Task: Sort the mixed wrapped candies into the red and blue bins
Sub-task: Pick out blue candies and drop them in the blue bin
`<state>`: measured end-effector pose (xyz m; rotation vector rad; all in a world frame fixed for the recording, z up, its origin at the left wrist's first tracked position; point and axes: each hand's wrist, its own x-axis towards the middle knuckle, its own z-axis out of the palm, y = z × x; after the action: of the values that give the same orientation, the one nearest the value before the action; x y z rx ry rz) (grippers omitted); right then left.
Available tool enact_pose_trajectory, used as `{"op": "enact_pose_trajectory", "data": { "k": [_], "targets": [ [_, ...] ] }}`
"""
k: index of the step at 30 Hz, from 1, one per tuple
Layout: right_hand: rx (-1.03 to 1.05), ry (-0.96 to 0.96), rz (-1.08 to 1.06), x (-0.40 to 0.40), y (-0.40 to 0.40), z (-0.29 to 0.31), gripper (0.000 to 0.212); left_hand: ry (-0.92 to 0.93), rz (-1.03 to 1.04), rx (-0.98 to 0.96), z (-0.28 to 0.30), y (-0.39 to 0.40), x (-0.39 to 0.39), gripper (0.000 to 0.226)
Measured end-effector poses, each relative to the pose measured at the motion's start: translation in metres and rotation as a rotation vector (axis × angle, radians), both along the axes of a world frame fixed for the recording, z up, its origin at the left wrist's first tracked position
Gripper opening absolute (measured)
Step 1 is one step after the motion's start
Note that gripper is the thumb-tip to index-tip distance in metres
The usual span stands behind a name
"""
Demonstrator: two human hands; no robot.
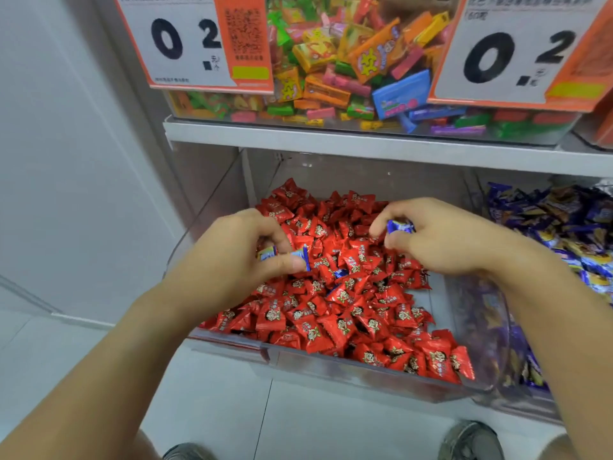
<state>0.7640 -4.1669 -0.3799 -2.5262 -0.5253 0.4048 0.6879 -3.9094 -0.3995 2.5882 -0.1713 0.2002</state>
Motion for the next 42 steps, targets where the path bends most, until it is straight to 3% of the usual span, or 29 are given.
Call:
{"op": "enact_pose_trajectory", "data": {
  "k": [5, 7, 10, 17, 25, 30, 31, 34, 38, 42],
  "targets": [
    [0.04, -0.073, 0.05, -0.012, 0.038, -0.018, 0.009, -0.021, 0.051, -0.211, -0.003, -0.011, 0.011, 0.022],
    [-0.06, -0.085, 0.088, -0.013, 0.05, -0.031, 0.007, -0.016, 0.027, -0.226, -0.01, -0.018, 0.017, 0.014],
    [-0.193, -0.042, 0.045, -0.01, 0.046, -0.037, 0.019, 0.015, -0.06, -0.191, -0.018, -0.04, 0.026, 0.013],
    [-0.246, 0.01, 0.073, -0.013, 0.036, -0.031, 0.051, 0.228, -0.109, 0.233, -0.027, -0.044, 0.035, 0.029],
    [-0.267, -0.134, 0.083, -0.012, 0.049, -0.052, 0.006, 0.169, -0.017, 0.244, -0.022, -0.031, 0.032, 0.013],
    [-0.135, -0.023, 0.036, -0.009, 0.025, -0.028, 0.047, 0.091, 0.058, 0.211, -0.019, -0.023, 0.028, 0.008],
    [-0.123, -0.011, 0.04, -0.009, 0.021, -0.024, 0.049, 0.078, 0.044, 0.177, -0.019, -0.025, 0.027, 0.003],
    [-0.136, 0.0, 0.041, -0.012, 0.017, -0.022, 0.046, 0.083, -0.065, 0.099, -0.02, -0.039, 0.025, 0.018],
    [-0.209, 0.034, 0.045, -0.015, 0.018, -0.029, 0.05, 0.207, -0.185, 0.216, -0.025, -0.055, 0.029, 0.025],
    [-0.15, 0.059, 0.008, -0.016, 0.012, -0.025, 0.053, 0.289, -0.253, 0.213, -0.03, -0.058, 0.033, 0.02]
  ]
}}
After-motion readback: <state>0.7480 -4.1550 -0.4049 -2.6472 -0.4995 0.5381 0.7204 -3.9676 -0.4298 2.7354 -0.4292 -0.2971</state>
